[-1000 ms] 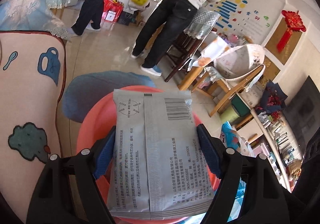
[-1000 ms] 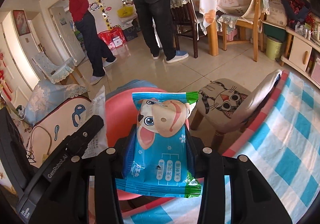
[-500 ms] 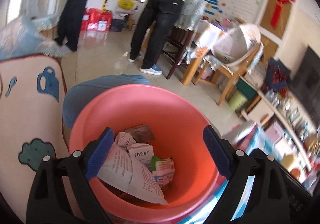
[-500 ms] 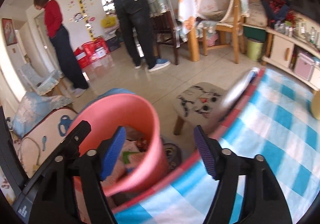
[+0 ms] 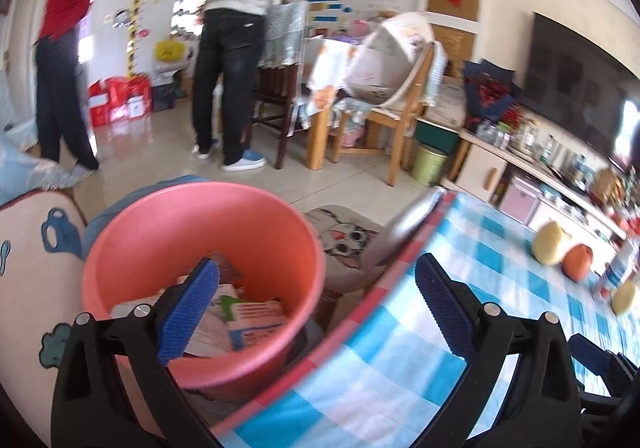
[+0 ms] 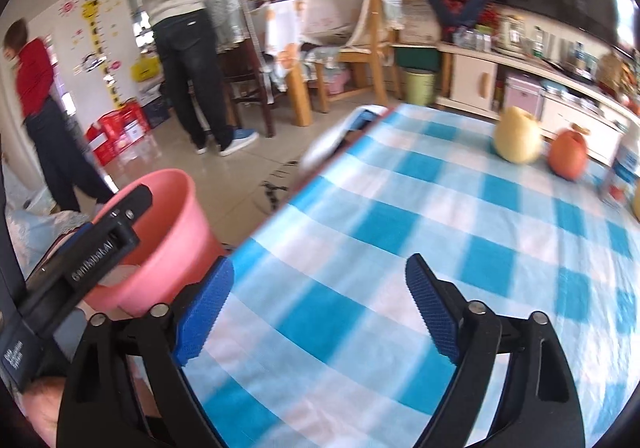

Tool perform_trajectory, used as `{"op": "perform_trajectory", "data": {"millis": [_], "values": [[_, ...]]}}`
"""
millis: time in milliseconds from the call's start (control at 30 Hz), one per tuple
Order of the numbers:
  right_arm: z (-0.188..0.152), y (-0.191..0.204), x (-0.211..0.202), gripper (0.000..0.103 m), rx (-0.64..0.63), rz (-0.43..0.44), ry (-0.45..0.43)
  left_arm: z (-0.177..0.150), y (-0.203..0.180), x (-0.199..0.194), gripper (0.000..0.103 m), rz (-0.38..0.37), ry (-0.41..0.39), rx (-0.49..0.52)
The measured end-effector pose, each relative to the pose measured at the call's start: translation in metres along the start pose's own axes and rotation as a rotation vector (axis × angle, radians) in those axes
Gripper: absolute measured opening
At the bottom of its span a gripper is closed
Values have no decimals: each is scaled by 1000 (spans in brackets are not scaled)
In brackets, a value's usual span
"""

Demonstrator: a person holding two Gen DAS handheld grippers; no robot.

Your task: Collect trash

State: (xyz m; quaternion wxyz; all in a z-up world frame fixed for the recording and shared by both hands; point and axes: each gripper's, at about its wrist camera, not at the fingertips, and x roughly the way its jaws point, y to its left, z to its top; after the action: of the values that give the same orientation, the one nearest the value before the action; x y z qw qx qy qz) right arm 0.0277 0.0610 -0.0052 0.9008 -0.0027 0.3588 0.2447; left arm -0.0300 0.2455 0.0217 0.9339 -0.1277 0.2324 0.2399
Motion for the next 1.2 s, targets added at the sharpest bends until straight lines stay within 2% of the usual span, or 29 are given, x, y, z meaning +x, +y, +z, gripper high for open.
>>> {"op": "perform_trajectory", "data": {"millis": [200, 400, 733, 1000, 1200], "values": [[-22, -42, -31, 88, 48, -68, -3, -14, -38, -17, 99, -83, -5, 75], [-46, -78, -62, 89, 77, -126, -15, -25, -73, -33, 99, -136, -21, 158], [-76, -126, -106, 89, 116, -204, -68, -49, -130, -59, 99, -176, -21, 284], [-85, -159, -137, 89, 118, -261, -121, -68, -173, -81, 99, -197, -16, 383], [-89, -179, -159, 89, 125, -296, -170, -83, -207, -102, 99, -238, -15, 437]]}}
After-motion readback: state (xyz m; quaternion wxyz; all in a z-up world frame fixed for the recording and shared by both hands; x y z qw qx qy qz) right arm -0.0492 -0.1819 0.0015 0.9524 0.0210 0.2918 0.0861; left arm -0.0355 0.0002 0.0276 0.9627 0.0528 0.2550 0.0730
